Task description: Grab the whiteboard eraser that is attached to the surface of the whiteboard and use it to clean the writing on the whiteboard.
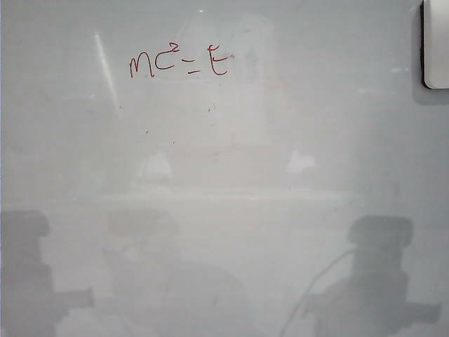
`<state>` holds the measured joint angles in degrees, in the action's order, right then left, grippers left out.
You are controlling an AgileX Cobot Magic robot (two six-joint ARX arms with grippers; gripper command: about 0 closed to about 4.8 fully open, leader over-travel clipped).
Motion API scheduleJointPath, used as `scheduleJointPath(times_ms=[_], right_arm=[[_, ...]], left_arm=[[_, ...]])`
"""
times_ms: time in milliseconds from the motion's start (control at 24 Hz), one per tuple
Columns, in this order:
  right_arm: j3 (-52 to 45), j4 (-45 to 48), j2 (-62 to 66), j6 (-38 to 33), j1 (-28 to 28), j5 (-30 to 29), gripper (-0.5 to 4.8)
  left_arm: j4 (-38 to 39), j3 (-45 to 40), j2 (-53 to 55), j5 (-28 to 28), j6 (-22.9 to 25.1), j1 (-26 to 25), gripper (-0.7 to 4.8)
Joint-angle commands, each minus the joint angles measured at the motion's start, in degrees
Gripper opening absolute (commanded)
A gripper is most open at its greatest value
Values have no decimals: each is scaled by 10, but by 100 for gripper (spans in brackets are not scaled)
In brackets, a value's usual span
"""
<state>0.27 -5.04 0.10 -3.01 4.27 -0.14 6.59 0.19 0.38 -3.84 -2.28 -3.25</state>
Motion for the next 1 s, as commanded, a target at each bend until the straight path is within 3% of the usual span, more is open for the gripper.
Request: scheduleJointPath(times_ms=[42,250,291,375,458,624,708,832,916,999], right_arm=[[-2,7,-1,-2,0,0,22],[2,11,-1,-2,-1,-3,20],[18,10,-1,-2,-1,-18,-6],[71,6,-1,-12,-1,-51,-9],[146,-16,-1,-73,-1,-60,-9],[268,-125,0,-77,-1,-82,-9],[346,-207,9,-32,-1,-109,54],[424,-318,43,44,1,-112,65],[434,-333,74,46,1,-100,144],[412,-265,120,46,1,-100,260]], left_arm=[[-3,3,0,2,3,0,-5],[-23,6,0,-5,-16,0,-5],[-35,23,0,-41,-66,0,-5],[-37,73,0,-120,-132,0,-5],[-36,142,0,-214,-178,0,-5],[10,235,0,-292,-178,0,-5],[111,297,2,-301,-172,0,-5],[213,340,2,-301,-133,0,-5],[273,352,2,-316,-111,0,-5],[320,354,2,-340,-89,0,-5]])
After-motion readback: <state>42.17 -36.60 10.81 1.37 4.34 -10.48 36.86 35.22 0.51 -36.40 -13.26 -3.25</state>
